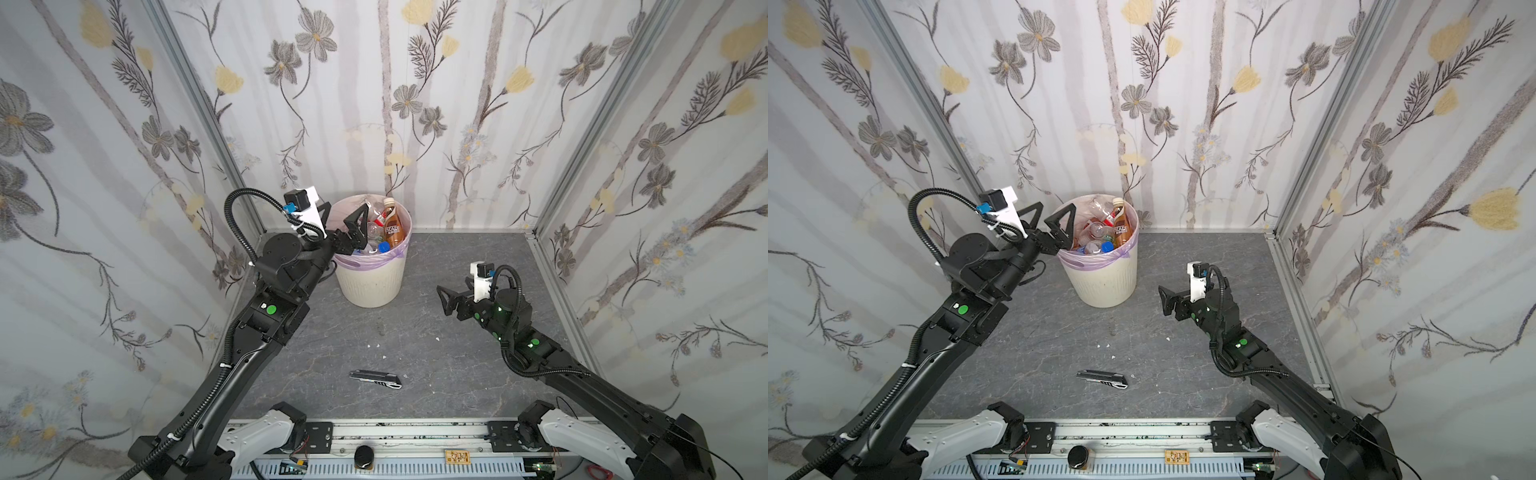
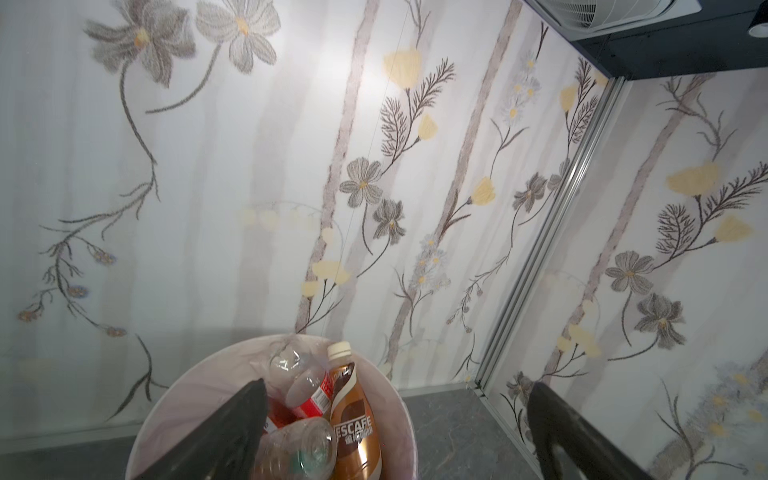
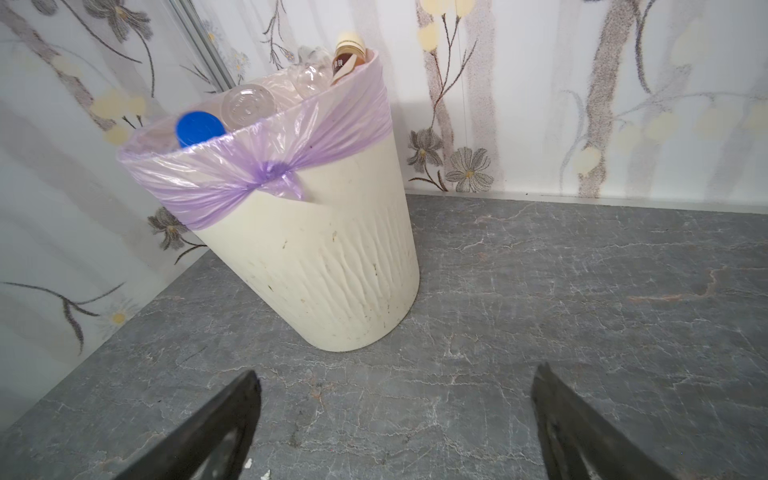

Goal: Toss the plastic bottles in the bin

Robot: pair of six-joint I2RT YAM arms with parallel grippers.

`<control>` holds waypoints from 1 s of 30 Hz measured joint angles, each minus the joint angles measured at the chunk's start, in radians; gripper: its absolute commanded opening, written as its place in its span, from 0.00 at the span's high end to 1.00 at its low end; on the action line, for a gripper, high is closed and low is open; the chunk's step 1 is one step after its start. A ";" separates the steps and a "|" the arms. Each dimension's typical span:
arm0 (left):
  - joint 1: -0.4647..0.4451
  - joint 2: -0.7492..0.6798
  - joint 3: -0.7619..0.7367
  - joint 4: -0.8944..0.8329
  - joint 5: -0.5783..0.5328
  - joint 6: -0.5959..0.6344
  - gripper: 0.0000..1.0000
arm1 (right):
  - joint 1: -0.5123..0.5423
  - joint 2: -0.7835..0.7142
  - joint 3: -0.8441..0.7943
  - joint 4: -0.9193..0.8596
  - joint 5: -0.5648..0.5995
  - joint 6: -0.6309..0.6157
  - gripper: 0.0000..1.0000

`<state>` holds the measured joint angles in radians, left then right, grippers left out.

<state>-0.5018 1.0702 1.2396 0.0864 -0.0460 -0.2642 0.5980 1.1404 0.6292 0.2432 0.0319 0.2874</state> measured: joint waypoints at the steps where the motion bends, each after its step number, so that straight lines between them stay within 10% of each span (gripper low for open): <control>1: 0.000 -0.005 -0.019 0.001 0.006 -0.011 0.00 | 0.000 0.002 0.002 0.003 0.001 0.000 0.00; 8: 0.000 -0.039 -0.211 -0.008 -0.015 -0.069 0.00 | 0.000 0.003 0.003 0.005 0.019 0.000 0.00; 20: 0.217 -0.224 -0.545 0.109 -0.516 -0.137 0.00 | -0.058 0.035 0.013 -0.009 0.414 0.011 0.00; 30: 0.355 -0.048 -0.860 0.312 -0.806 -0.148 0.00 | -0.207 -0.001 -0.117 0.033 0.732 0.045 0.00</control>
<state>-0.1471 1.0218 0.3798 0.3985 -0.8516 -0.4126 0.3912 1.1393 0.5121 0.2764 0.7639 0.3325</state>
